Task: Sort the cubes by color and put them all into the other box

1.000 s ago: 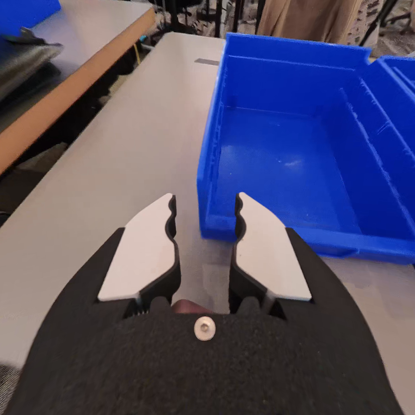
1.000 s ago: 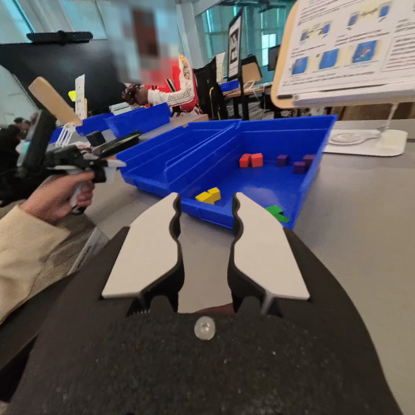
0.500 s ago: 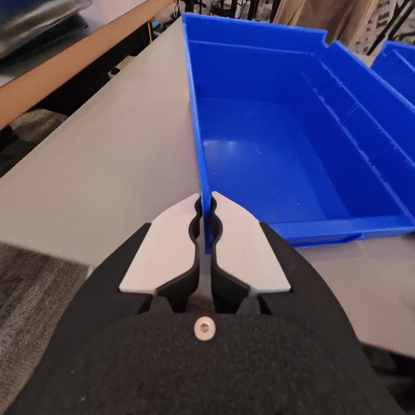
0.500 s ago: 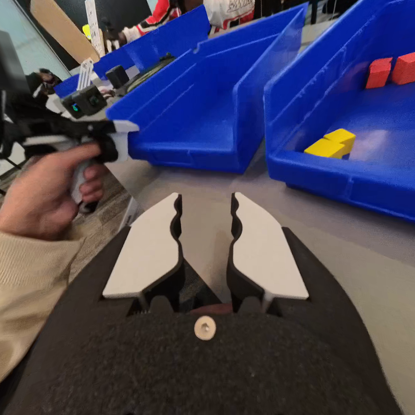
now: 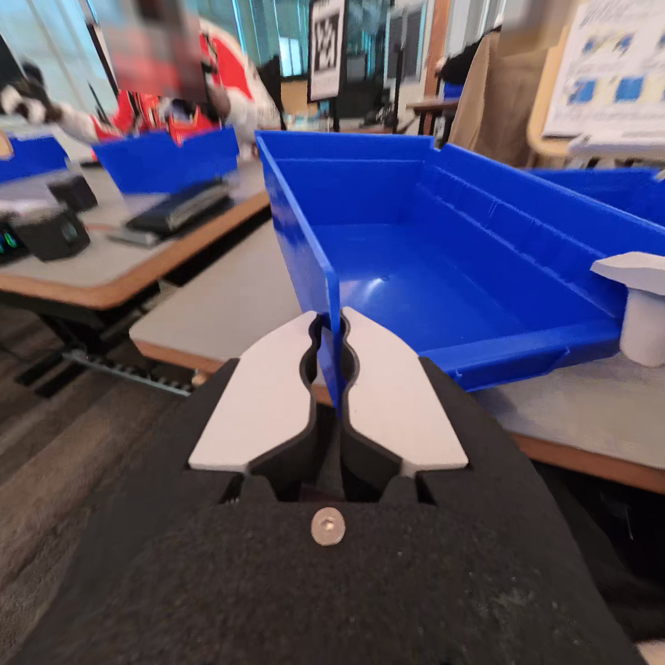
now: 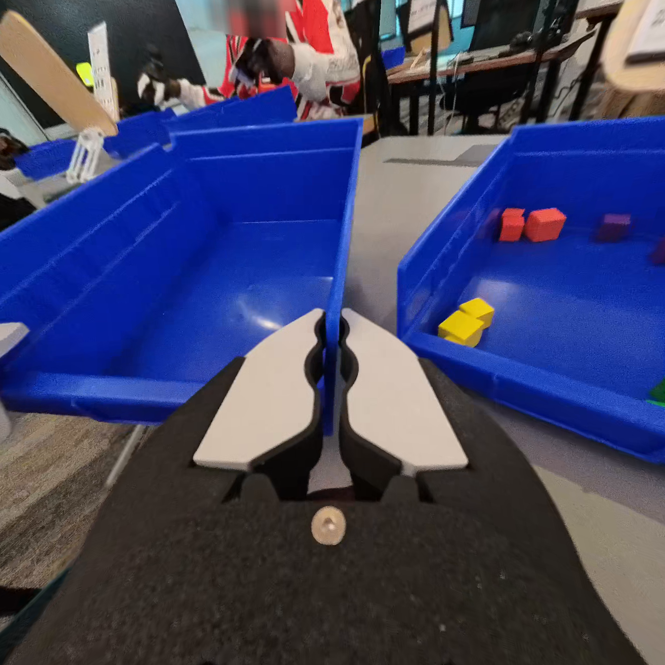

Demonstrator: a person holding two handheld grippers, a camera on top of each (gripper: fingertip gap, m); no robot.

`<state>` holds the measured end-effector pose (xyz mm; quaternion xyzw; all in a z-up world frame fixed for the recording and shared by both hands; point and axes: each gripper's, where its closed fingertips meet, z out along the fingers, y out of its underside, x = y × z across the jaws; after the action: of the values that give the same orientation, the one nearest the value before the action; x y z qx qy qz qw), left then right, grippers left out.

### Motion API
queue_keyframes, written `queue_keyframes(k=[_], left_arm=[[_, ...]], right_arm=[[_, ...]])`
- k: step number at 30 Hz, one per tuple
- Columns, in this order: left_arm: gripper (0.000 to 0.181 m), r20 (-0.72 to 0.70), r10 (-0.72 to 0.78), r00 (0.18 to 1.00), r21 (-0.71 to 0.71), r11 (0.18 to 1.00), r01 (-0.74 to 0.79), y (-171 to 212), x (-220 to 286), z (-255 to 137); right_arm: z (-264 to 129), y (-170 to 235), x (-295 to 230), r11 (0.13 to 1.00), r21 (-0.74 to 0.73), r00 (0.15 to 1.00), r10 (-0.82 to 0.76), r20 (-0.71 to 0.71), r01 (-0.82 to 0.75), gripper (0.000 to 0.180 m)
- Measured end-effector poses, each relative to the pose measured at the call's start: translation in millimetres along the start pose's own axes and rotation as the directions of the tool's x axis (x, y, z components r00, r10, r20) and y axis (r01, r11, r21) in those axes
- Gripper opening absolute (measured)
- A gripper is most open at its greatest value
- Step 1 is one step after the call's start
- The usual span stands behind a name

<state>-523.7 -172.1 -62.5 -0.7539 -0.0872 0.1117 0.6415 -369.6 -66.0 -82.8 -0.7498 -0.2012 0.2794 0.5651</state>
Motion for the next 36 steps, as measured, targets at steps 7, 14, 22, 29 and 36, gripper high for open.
queue_keyframes(k=[7, 14, 22, 29, 36], left_arm=[[0.009, -0.214, 0.092, 0.973, 0.237, 0.971, -0.040, -124, 103, -10], [0.012, -0.529, 0.195, 0.826, 0.263, 0.963, -0.059, -177, 299, 0], [0.007, -0.716, 0.074, 0.694, 0.070, 0.997, -0.034, -98, 518, 35], [0.008, -0.719, 0.041, 0.693, -0.024, 0.996, -0.084, -22, 621, 38], [0.015, -0.783, 0.106, 0.613, -0.070, 0.964, -0.255, 20, 664, 27]], right_arm=[[-91, -120, 69, 0.956, 0.285, 0.982, -0.013, -0.188, 0.067, 0.003], [-207, -160, 226, 0.944, 0.330, 0.909, 0.152, -0.389, -0.016, 0.004], [-313, -110, 408, 0.976, 0.200, 0.738, 0.198, -0.645, -0.086, 0.004], [-342, -45, 518, 0.978, 0.097, 0.711, 0.201, -0.673, -0.185, 0.004], [-352, -11, 568, 0.970, 0.096, 0.688, 0.227, -0.689, -0.224, 0.004]])
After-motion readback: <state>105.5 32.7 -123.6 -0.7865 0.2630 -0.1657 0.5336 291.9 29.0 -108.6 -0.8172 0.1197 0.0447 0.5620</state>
